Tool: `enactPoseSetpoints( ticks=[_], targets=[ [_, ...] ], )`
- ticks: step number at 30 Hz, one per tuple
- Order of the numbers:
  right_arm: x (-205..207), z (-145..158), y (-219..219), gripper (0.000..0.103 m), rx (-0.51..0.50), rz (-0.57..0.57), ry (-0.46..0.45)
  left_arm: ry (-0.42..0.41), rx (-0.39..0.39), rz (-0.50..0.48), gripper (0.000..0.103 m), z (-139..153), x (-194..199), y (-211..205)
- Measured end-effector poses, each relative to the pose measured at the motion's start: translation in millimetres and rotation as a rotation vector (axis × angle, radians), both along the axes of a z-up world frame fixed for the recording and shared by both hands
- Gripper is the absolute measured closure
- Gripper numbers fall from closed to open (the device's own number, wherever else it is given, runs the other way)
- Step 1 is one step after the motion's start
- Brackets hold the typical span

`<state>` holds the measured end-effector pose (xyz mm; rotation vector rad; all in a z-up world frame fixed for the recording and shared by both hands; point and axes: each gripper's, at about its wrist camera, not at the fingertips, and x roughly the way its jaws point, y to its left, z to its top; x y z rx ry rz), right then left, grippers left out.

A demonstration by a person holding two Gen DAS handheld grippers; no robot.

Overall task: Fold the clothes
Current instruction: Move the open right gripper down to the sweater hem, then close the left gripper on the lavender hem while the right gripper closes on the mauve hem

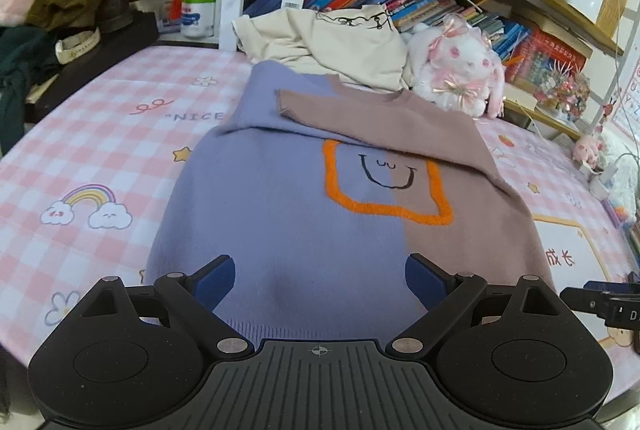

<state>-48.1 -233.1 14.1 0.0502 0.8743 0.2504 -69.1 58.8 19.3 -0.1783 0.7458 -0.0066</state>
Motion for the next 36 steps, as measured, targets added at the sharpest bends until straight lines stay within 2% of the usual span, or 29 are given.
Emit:
enactPoseSetpoints(
  ticks=[10,16,21,27,31,36],
  targets=[
    [-24.0,-13.7,-9.9,0.051,0.043,0.04,0.039,0.006,0.12,-0.014,0.009,5.8,-36.5,-21.7],
    [-33.3,-17.6,-14.3,0.051,0.055,0.018,0.06,0.024,0.127,0.035,0.009,0.9,-41.4,-15.7],
    [-37.1,-19.1,-18.2,0.051,0.069,-0.018,0.074,0.039,0.105,0.051,0.009,-4.0,-42.6,-10.3],
    [-36.5,-20.1,-19.6,0.048,0.101,-0.083,0.096,0.078,0.083,0.027,0.009,-9.9,-39.2,2.8],
    [-32.8,-20.4,-18.5,0.048,0.132,-0.142,0.115,0.075,0.055,0.066,0.009,-9.2,-31.0,24.7],
    [-27.1,-20.5,-11.3,0.05,0.163,-0.187,0.121,0.123,0.014,0.107,0.011,-15.7,-17.1,53.4]
  ],
)
